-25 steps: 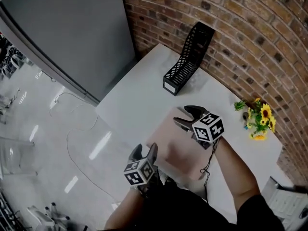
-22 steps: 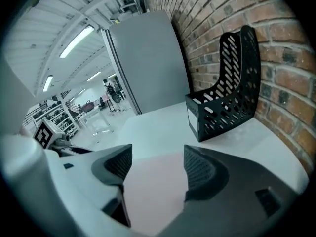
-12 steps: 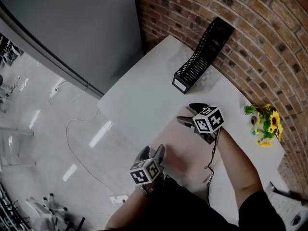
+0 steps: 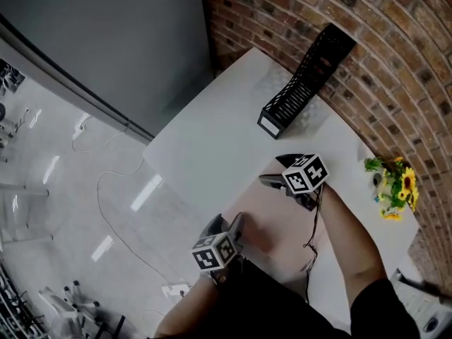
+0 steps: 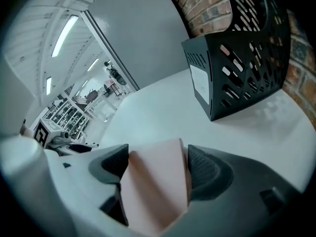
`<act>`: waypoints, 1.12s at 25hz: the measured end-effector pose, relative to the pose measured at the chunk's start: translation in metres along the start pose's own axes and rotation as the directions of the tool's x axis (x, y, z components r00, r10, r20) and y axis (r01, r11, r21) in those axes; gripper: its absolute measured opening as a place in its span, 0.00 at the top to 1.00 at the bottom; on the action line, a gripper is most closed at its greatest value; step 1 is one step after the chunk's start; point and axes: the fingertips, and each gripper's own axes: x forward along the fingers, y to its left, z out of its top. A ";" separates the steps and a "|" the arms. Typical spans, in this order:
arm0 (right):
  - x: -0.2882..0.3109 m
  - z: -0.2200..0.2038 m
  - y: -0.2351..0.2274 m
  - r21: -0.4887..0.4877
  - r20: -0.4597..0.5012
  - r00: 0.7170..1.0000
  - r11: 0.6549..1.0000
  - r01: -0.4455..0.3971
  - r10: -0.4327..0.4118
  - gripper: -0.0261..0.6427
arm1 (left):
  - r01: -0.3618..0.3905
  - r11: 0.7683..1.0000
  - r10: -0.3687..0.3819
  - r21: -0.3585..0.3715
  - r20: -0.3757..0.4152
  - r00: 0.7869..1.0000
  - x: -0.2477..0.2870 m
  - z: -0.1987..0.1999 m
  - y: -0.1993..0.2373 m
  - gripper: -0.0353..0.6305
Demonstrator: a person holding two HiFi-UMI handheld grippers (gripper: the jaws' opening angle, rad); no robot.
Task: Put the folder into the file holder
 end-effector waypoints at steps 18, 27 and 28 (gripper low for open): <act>-0.035 0.040 0.014 -0.051 0.126 0.992 0.998 0.031 -0.024 0.40 | 0.018 0.995 -0.026 0.103 0.077 0.997 -0.018 0.039 -0.018 0.51; -0.114 0.095 0.039 -0.103 0.347 0.935 0.988 0.113 -0.071 0.41 | 0.024 0.964 -0.089 0.266 0.235 0.968 -0.053 0.099 -0.065 0.51; -0.125 0.100 0.041 -0.103 0.375 0.924 0.987 0.122 -0.075 0.41 | 0.023 0.958 -0.099 0.285 0.256 0.962 -0.058 0.107 -0.073 0.51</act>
